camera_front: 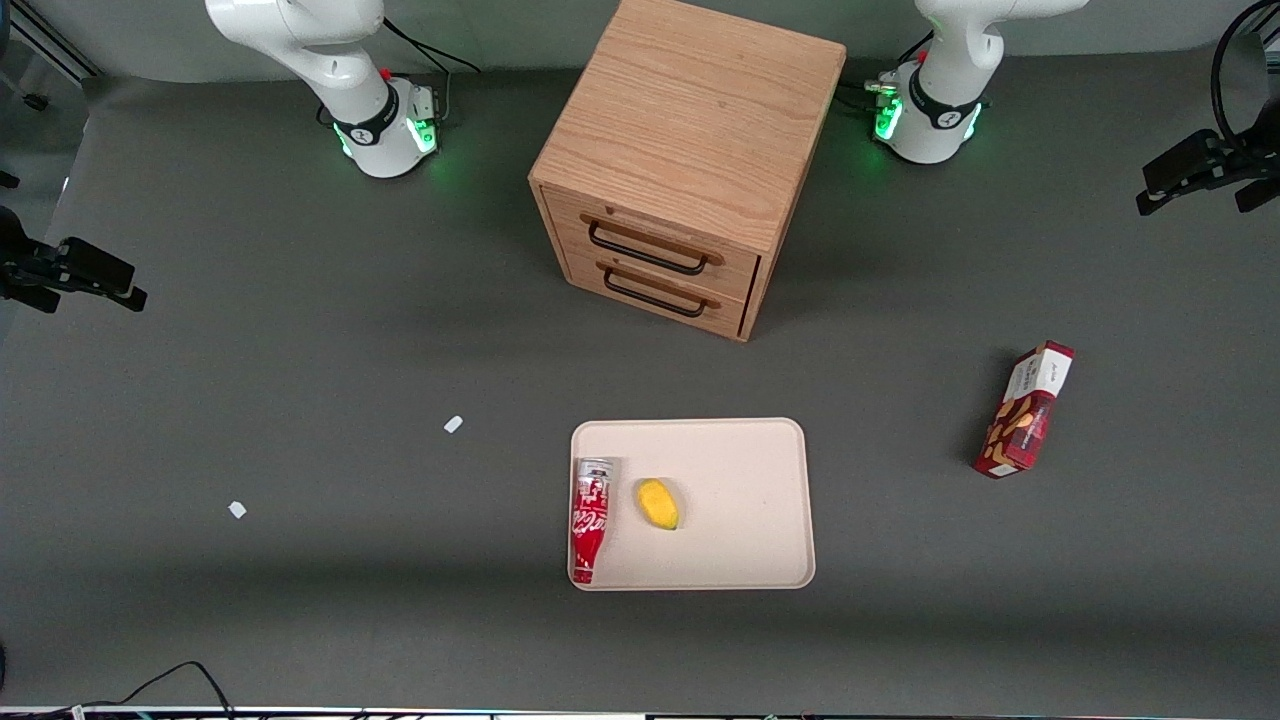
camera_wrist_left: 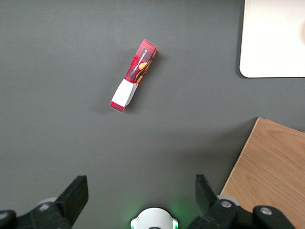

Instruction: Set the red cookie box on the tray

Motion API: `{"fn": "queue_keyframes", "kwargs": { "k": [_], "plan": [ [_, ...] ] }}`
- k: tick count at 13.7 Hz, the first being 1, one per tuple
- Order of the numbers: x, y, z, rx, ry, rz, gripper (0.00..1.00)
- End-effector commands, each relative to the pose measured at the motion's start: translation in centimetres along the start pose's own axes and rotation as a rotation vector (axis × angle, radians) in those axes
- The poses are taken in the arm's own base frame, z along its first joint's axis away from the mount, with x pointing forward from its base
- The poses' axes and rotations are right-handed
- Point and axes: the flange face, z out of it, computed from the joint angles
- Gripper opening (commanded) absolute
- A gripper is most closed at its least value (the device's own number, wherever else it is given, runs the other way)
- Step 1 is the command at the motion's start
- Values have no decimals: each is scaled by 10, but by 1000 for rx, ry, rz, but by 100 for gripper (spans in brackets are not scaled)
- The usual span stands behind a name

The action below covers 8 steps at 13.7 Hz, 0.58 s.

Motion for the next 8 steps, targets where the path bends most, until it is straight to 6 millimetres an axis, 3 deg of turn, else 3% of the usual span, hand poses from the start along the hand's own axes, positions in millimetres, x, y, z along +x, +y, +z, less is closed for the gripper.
{"fn": "queue_keyframes", "kwargs": {
  "k": [1, 5, 8],
  "plan": [
    [-4, -1, -5, 14, -6, 0, 100],
    [2, -3, 2, 14, -6, -16, 100],
    [22, -4, 32, 14, -41, 1, 100]
  ]
}}
